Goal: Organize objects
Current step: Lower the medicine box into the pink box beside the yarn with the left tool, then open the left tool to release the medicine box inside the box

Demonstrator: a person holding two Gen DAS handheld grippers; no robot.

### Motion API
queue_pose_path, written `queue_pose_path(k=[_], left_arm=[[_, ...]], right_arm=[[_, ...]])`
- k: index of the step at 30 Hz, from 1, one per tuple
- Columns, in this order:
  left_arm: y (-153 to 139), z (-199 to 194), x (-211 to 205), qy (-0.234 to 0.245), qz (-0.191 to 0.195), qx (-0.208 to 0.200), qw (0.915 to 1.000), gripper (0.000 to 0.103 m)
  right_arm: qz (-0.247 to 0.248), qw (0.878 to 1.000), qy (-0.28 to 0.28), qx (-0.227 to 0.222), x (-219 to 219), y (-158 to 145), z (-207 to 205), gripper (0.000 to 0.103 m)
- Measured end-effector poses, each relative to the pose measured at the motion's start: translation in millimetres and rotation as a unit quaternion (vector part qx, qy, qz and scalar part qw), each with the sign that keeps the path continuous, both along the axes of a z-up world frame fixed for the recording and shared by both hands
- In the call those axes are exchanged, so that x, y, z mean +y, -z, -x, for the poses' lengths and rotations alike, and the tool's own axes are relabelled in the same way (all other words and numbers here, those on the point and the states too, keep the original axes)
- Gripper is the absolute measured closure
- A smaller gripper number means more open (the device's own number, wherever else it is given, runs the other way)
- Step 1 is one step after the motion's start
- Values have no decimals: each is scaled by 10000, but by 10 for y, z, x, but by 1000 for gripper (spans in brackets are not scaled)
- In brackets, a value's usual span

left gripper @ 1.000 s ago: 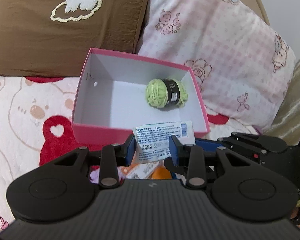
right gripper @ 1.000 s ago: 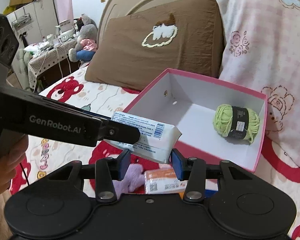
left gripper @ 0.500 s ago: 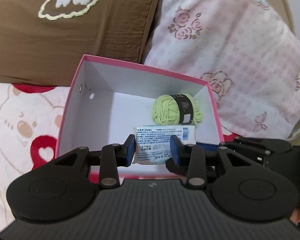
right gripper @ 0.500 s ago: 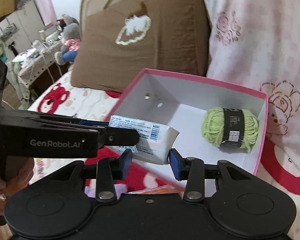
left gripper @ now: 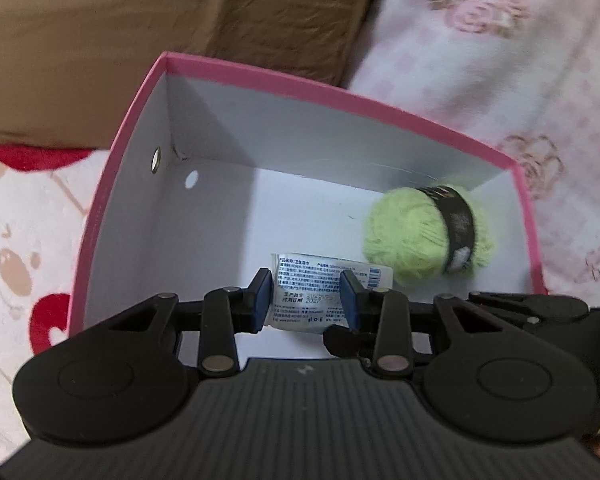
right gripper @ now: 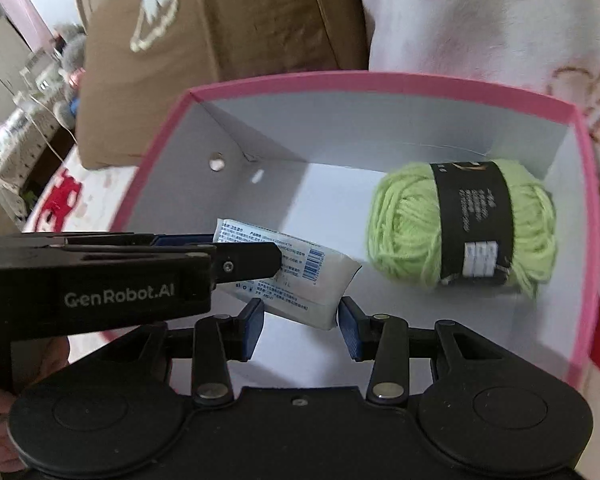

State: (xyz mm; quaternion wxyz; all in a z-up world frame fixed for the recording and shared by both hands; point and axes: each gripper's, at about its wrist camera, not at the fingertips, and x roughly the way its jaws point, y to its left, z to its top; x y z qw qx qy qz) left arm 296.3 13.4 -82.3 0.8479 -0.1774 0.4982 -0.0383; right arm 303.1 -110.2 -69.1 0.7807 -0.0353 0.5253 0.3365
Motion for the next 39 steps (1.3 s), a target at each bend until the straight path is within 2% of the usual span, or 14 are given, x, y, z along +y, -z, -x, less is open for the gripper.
queue_pose_path(k=[5, 9, 11, 15, 20, 25, 29, 32, 34, 39], left_arm=[[115, -139, 98, -155, 37, 76, 9998, 68], [220, -272, 128, -254, 183, 275, 9991, 68], [249, -340, 108, -205, 84, 267, 9994, 69], [276, -394, 87, -124, -42, 220, 9997, 71], [287, -392, 82, -118, 62, 217, 9997, 71], [294, -352, 41, -173, 36, 235, 9996, 69], [309, -347, -7, -185, -77, 257, 9995, 68], [332, -365, -42, -226, -84, 343, 9991, 72], [327, -383, -83, -169, -141, 356, 9991, 74], [317, -391, -168, -110, -280, 347, 9989, 74]], right_arm=[[233, 9995, 25, 229, 175, 121, -190, 57], [444, 9988, 111, 182, 270, 157, -254, 57], [532, 9984, 129, 152, 293, 175, -266, 57], [715, 9973, 116, 90, 322, 193, -291, 67], [820, 9965, 160, -10, 327, 210, -295, 71], [874, 9953, 391, -149, 300, 199, -300, 77], [965, 9943, 373, -241, 305, 196, -301, 77], [979, 9942, 315, -305, 286, 181, -276, 76], [936, 9948, 192, -344, 266, 154, -220, 71], [467, 9984, 1, -327, 8, 33, -93, 71]])
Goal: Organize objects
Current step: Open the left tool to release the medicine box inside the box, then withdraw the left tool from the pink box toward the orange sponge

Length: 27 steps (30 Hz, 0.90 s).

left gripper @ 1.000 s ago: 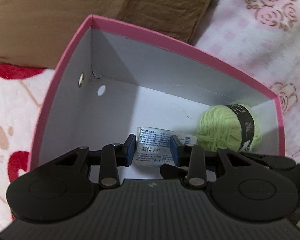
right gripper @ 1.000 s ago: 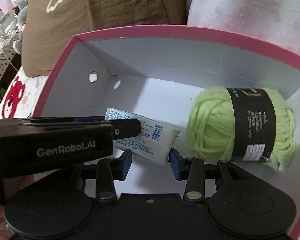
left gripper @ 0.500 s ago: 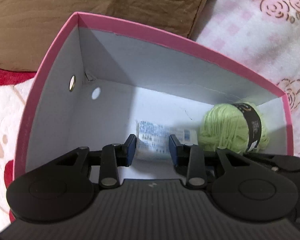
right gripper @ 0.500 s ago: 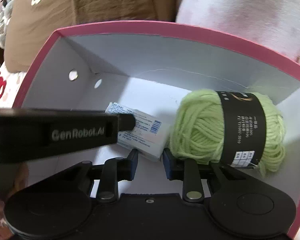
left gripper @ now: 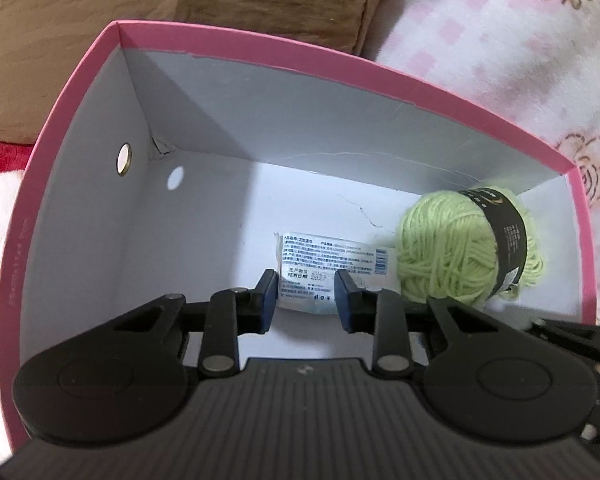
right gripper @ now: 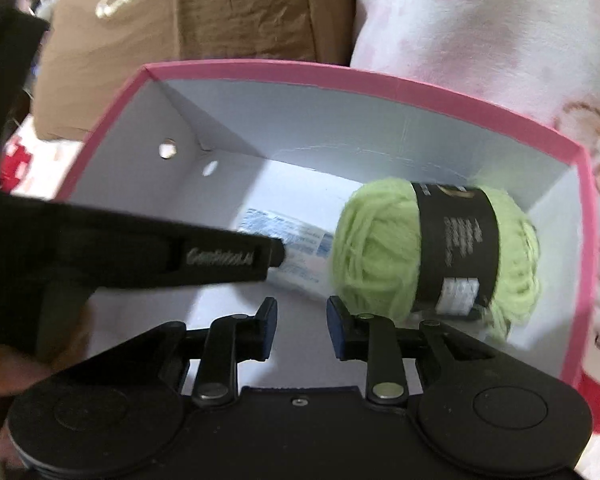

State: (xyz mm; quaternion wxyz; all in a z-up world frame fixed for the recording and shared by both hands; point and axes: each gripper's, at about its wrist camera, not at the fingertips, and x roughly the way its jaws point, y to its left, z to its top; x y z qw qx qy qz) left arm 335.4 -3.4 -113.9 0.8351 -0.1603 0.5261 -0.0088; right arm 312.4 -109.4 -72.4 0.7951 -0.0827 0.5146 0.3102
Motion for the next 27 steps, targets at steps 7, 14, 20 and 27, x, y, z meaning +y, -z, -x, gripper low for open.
queue_pose_path(k=[7, 14, 20, 27], left_arm=[[-66, 115, 6, 46, 5, -164, 9999, 69], [-368, 409, -10, 304, -20, -478, 9984, 66], [-764, 713, 12, 423, -55, -695, 9967, 66], [-1113, 1061, -34, 563, -152, -811, 9950, 64]], right_arm=[[-473, 9987, 25, -168, -338, -183, 189, 70], [-599, 9970, -127, -480, -470, -370, 409, 68], [-648, 9941, -310, -814, -571, -598, 652, 67], [-727, 9891, -616, -1120, -645, -851, 929, 64]])
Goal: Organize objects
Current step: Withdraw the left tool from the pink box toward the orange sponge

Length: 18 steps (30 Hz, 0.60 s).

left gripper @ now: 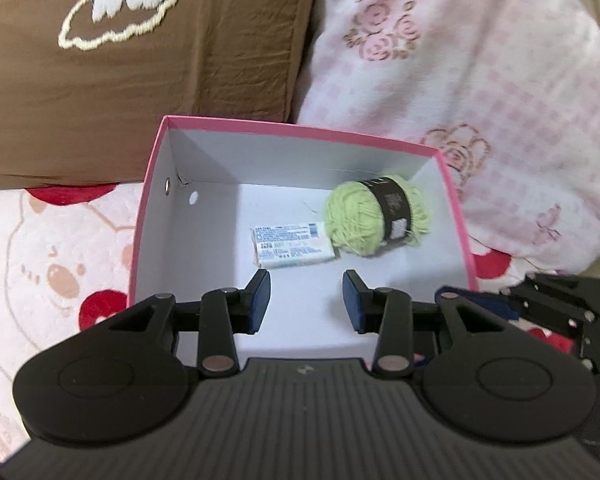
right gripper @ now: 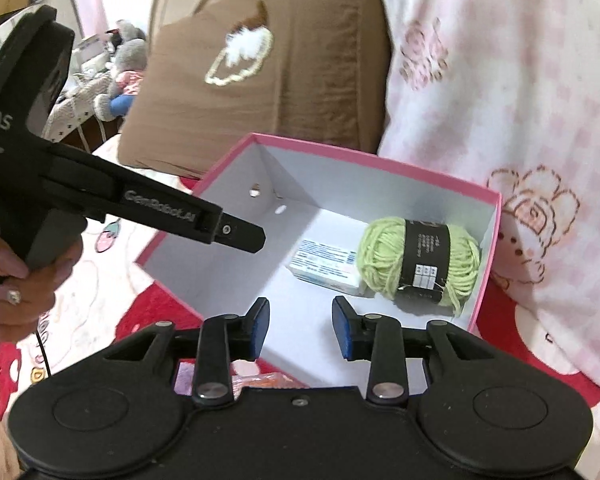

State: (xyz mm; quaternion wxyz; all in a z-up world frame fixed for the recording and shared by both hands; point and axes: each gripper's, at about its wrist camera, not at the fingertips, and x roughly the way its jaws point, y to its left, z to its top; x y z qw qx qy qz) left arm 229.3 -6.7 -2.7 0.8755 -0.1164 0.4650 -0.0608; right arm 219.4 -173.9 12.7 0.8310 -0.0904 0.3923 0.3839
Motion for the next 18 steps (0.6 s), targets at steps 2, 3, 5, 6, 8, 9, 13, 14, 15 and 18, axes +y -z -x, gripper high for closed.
queue_pose_path(k=[2, 3, 5, 6, 8, 9, 13, 14, 15, 18], left_arm=[[-89, 93, -3, -19, 21, -3, 10000, 64], [-142, 142, -14, -3, 36, -17, 10000, 64], [-240, 238, -44, 34, 29, -39, 10000, 64], [-285, 287, -62, 72, 17, -43, 10000, 64], [-344, 364, -96, 122, 14, -3, 9999, 64], [-376, 406, -116, 167, 9, 17, 9999, 64], [-518, 603, -173, 249, -56, 1, 9997, 64], [-544, 651, -179, 244, -61, -15, 9997, 64], [-566, 706, -184, 236, -70, -15, 9997, 63], [-613, 873, -186, 233, -31, -32, 9997, 62]], right_arm=[[-34, 9999, -75, -94, -25, -70, 64, 63], [-38, 9999, -95, -128, -1, -82, 76, 63], [-37, 9997, -136, -218, -18, -146, 132, 62], [-32, 9995, -139, -267, -26, -178, 163, 62], [-40, 9994, -130, -314, -49, -232, 223, 61], [-43, 9994, -137, -329, -61, -251, 251, 60], [18, 9986, -186, -499, -98, -330, 406, 54], [39, 9984, -200, -527, -106, -341, 442, 52], [51, 9983, -208, -548, -117, -358, 479, 51], [81, 9978, -246, -614, -152, -402, 580, 49]])
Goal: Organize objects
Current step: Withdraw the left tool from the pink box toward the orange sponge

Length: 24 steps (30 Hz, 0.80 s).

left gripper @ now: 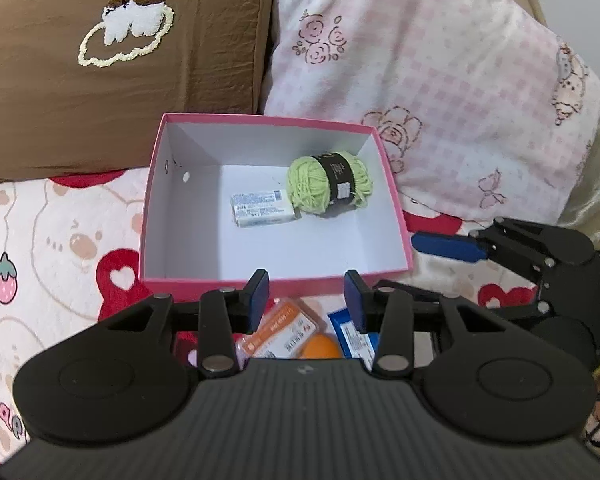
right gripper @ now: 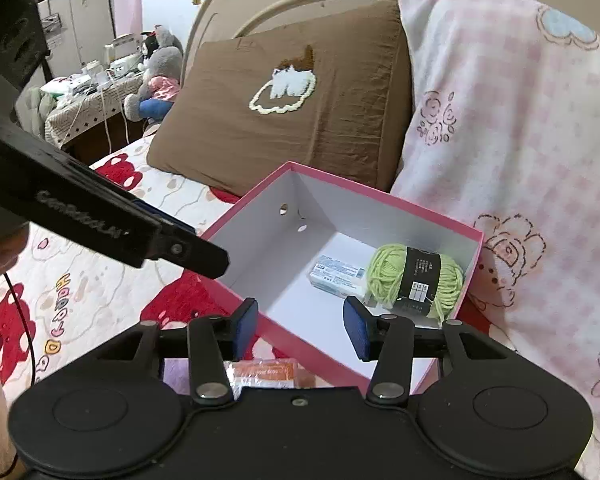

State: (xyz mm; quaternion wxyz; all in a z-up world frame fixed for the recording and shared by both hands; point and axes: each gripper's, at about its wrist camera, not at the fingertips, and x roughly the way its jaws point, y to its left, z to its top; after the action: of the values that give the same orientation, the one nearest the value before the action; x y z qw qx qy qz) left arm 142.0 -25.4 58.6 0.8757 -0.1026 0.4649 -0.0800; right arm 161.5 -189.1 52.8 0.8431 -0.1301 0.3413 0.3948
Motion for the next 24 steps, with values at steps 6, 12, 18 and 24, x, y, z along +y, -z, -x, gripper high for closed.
queue_pose_path(k=[6, 12, 18, 24], left_arm=[[-9, 273, 33, -128, 206, -62, 9997, 62], [126, 435, 84, -187, 517, 38, 9985, 62], [321, 529, 96, -121, 577, 269, 9979, 61], [425, 570, 113, -103, 606, 360, 9975, 61]], right_arm=[[44, 9999, -33, -84, -91, -61, 195, 46], [241, 9997, 70, -36, -169, -29, 327, 43], [393, 9992, 83, -16, -195, 18, 476, 39], [521, 9986, -19, -28, -169, 78, 583, 33]])
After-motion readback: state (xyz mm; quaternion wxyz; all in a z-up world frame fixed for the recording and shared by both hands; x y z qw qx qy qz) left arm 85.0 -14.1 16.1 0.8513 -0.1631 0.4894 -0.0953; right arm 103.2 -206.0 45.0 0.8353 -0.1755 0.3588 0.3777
